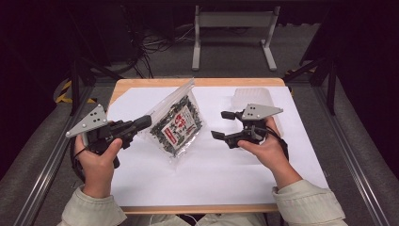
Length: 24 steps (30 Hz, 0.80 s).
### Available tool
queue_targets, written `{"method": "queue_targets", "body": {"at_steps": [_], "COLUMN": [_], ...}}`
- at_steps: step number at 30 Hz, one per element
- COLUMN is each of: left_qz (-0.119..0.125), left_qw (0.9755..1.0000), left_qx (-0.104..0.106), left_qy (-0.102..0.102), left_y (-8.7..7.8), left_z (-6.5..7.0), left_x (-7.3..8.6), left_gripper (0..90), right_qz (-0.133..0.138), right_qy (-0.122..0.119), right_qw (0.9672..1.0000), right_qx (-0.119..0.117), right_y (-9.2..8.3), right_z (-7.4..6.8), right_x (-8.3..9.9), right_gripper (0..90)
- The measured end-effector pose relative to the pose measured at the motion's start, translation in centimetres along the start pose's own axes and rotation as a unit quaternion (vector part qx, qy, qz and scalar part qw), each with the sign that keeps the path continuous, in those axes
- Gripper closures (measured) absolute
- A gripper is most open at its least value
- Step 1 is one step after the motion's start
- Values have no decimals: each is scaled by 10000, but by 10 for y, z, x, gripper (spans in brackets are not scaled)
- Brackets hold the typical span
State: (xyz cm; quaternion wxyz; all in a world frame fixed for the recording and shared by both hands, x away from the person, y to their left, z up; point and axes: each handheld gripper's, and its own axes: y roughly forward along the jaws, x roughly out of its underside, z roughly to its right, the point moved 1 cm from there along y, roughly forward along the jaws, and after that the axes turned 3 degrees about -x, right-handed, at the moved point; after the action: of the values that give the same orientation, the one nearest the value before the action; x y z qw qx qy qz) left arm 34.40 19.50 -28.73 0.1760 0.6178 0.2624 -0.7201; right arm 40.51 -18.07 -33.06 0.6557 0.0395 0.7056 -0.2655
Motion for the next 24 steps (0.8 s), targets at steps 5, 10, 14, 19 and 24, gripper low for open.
{"method": "queue_targets", "body": {"at_steps": [5, 10, 14, 19, 24], "left_qz": [3, 53, 82, 73, 98], "left_qw": [10000, 9999, 9998, 9996, 9993], "left_qx": [14, 98, 115, 225, 308], "left_qy": [15, 53, 133, 173, 211], "left_y": [-1, -4, -5, -6, -6], "left_z": [1, 4, 7, 14, 17], "left_x": [-3, -5, -7, -10, -11], "left_gripper": [896, 896, 896, 896, 897], "right_qz": [-5, 101, 140, 187, 269], "right_qy": [10, 48, -24, -139, -240], "right_qw": [10000, 9995, 9991, 9981, 9966], "right_qx": [-97, -285, -388, -570, -739], "right_y": [12, 22, 29, 37, 40], "right_z": [6, 11, 10, 5, 2], "right_x": [-8, -18, -24, -33, -38], "right_gripper": [196, 176, 162, 161, 154]}}
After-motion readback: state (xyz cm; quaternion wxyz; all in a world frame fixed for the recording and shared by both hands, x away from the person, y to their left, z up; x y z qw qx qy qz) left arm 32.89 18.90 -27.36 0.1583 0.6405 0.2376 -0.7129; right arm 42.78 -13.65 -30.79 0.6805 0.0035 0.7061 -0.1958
